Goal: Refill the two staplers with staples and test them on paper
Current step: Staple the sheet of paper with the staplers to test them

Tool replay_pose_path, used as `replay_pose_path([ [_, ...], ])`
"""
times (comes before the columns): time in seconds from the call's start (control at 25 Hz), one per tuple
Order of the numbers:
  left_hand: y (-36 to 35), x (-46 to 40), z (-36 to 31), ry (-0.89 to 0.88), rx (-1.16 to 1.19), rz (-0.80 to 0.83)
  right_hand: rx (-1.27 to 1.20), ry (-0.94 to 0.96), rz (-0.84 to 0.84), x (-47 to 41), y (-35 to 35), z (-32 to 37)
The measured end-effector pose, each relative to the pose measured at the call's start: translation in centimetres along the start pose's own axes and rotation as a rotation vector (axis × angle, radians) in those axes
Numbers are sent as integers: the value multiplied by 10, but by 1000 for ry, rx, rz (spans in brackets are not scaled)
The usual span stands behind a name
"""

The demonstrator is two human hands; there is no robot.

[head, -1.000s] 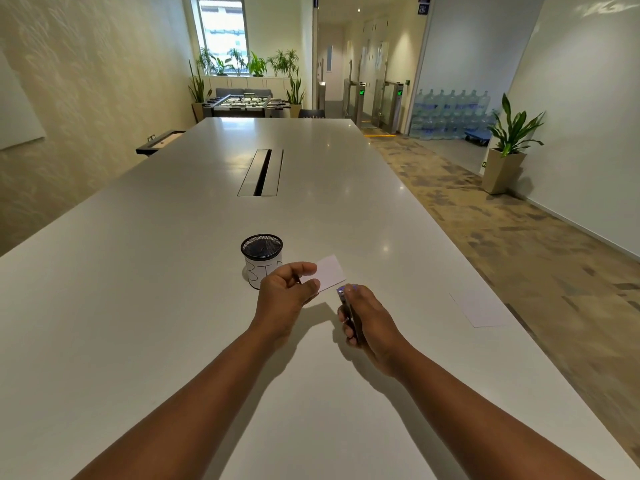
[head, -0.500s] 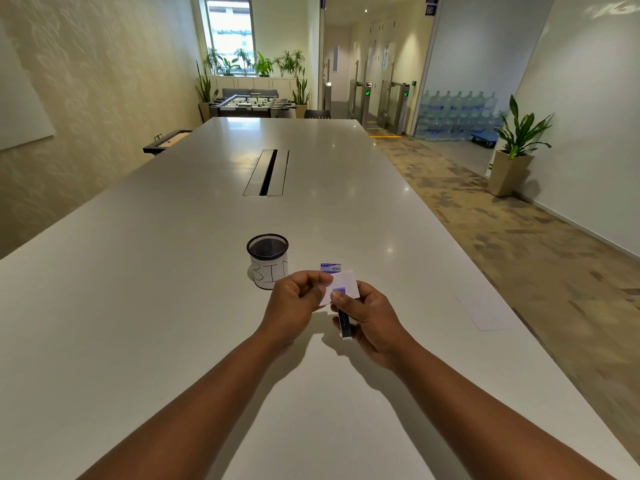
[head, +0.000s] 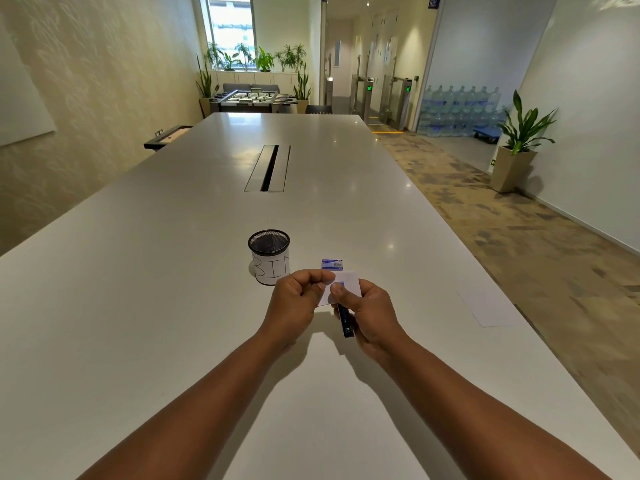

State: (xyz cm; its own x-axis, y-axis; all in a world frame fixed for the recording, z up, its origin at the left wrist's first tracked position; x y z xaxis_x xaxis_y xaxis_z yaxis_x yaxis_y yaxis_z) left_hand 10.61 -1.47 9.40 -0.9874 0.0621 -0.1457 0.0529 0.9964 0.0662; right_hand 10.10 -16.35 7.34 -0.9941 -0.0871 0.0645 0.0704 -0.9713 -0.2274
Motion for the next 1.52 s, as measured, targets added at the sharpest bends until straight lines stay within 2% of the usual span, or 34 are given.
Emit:
replay_pose_path([
  [0.28,7,-7,10,54,18,-39,-83,-101,85,-2,-6,-15],
  [0.44,19,-13,15,69,70,-179,-3,-121,40,-5,1,-27],
  [0.56,24,-15,18,68,99,-238,211,-103,-31,-7,12,-31],
  [0.68,25,-18,18,69,110,-245,607,-18,-145,-12,19,-26],
  [0.8,27,-21,21,84,101,-241,991,74,-170,-22,12,-20],
  [0.88,29,-22,22,91,97,-238,1146,113,-169,-33,7,-18],
  [1.2,39,-29,25,115,72,-233,1347,93,-144,-74,-8,-19],
  [1.52,38,-33,26,130,72,-212,1368,63,-134,-78,-6,-25],
])
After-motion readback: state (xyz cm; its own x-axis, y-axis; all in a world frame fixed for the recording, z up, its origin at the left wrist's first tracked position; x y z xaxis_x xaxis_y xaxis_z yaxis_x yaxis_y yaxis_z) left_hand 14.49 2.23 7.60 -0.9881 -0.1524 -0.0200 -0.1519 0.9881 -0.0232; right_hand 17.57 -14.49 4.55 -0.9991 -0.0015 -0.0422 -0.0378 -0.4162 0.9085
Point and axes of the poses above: each hand's wrist, its own x-axis away from the middle knuckle, its own y-axis out of the back of the hand, z = x × y, the point moved 7 cm from there along -x, towards the middle knuckle, and after that the axes turned 4 degrees about z, right-handed, at the moved point
